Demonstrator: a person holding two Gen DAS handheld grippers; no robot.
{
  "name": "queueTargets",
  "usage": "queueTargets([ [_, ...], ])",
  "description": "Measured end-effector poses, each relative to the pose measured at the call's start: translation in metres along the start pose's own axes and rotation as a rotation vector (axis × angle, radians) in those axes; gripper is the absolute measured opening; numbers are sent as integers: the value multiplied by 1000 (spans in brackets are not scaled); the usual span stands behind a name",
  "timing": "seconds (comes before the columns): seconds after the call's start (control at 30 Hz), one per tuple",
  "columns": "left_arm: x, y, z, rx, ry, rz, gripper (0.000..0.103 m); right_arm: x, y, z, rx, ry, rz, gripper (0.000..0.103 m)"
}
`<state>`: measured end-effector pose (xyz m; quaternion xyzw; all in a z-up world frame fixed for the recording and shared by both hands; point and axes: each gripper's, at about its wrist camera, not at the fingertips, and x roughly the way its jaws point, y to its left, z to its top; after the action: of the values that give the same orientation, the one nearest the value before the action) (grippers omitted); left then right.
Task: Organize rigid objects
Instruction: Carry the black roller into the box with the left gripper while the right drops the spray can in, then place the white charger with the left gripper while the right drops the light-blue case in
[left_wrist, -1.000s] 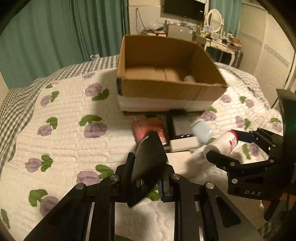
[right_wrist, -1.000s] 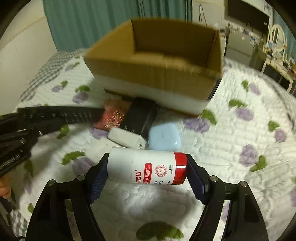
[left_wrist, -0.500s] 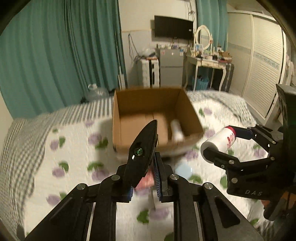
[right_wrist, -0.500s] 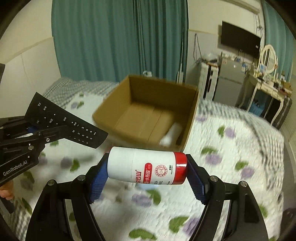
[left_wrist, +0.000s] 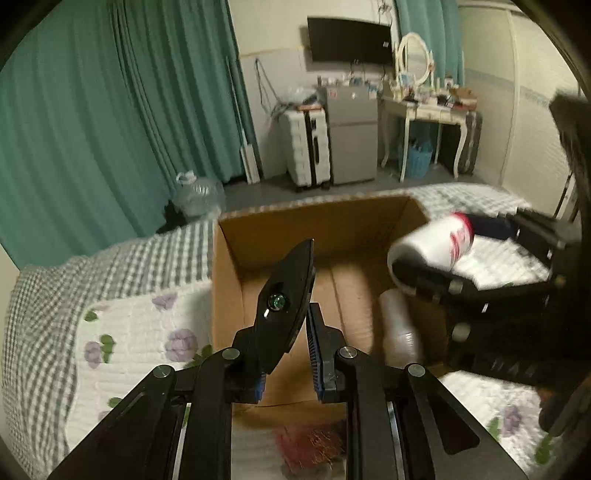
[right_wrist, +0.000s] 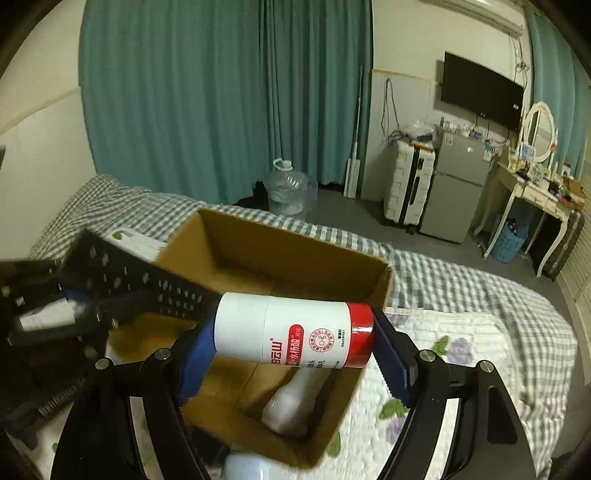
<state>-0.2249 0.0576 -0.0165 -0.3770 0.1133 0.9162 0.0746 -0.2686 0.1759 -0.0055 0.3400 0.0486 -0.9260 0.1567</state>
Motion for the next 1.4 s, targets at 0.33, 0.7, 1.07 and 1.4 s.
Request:
queueTargets([
  [0.33,19,1,-11,-35,-35,40,62,11,-12,-6,52,-28,-15,99],
  [0.7,-70,8,-25,-68,-91,81,66,-106,-10,-17,56,-121,-82,103],
  [1.07,-96,-14,-91,-117,-48,55,66,-146,8,-88,32,-95,-120,103],
  [1.4,-25,-39,-158,-155,165,-7,66,-79,-1,-152,97,60,-84,103],
])
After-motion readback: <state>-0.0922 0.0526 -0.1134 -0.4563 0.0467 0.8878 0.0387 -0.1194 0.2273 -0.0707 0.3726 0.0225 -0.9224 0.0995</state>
